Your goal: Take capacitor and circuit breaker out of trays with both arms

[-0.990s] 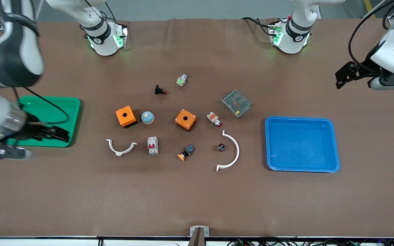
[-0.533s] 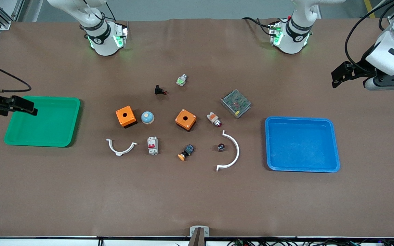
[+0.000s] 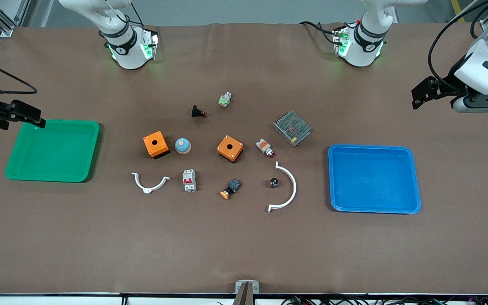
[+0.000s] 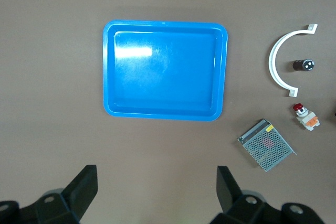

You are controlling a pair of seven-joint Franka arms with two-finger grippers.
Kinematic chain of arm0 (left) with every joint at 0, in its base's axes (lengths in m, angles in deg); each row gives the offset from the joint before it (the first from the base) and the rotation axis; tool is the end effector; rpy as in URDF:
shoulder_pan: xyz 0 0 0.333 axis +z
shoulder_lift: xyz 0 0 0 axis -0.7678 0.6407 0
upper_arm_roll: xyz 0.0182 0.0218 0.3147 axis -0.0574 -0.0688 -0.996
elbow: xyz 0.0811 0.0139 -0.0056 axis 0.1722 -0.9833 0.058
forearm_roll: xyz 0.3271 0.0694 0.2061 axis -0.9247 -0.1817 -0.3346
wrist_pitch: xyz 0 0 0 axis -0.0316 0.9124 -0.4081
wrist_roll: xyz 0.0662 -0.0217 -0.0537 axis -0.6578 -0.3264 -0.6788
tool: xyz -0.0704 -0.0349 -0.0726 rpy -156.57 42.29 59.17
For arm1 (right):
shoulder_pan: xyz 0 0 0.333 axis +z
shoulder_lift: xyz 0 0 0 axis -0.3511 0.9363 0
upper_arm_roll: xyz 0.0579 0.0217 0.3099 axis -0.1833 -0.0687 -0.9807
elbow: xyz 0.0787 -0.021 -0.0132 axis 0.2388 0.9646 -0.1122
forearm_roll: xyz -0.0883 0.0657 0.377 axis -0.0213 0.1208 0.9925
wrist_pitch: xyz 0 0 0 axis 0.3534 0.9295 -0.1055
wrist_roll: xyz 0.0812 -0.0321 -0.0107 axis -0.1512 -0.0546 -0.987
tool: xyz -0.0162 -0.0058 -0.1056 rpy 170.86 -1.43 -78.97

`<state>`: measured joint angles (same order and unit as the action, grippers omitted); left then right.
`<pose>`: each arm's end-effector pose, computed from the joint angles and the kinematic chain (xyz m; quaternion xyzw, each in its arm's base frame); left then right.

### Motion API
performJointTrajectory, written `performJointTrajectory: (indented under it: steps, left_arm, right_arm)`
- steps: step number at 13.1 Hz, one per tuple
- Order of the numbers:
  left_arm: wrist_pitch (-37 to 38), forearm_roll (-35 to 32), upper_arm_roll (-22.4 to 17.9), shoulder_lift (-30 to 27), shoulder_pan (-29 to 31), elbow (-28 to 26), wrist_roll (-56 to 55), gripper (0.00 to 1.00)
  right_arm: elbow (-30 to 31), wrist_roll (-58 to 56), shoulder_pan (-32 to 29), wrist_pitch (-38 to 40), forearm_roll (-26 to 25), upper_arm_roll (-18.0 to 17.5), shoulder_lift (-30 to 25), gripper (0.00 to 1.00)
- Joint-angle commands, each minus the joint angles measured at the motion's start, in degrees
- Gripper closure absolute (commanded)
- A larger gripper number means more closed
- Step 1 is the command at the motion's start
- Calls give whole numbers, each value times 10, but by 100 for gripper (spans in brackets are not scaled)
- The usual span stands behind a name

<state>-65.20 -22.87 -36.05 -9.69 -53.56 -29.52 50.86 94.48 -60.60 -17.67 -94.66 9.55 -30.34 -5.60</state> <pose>0.5269 -0.0714 0.6206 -0.9999 0.0104 -0.0033 0.0091 0.5745 -0.0097 0.6224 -0.9992 -0.0099 0.0338 0.0205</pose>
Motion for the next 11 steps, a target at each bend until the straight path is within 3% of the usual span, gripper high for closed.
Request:
performJointTrajectory:
  steps: [1,11]
  left_arm:
    - [13,-1,3,12,7,28,24,0]
    - [13,-1,3,36,1,51,23,0]
  right_arm:
    - [39,-4,1,-15,-13,-3,-36,0]
    - [80,2,-2,-34,-12,-3,-70,0]
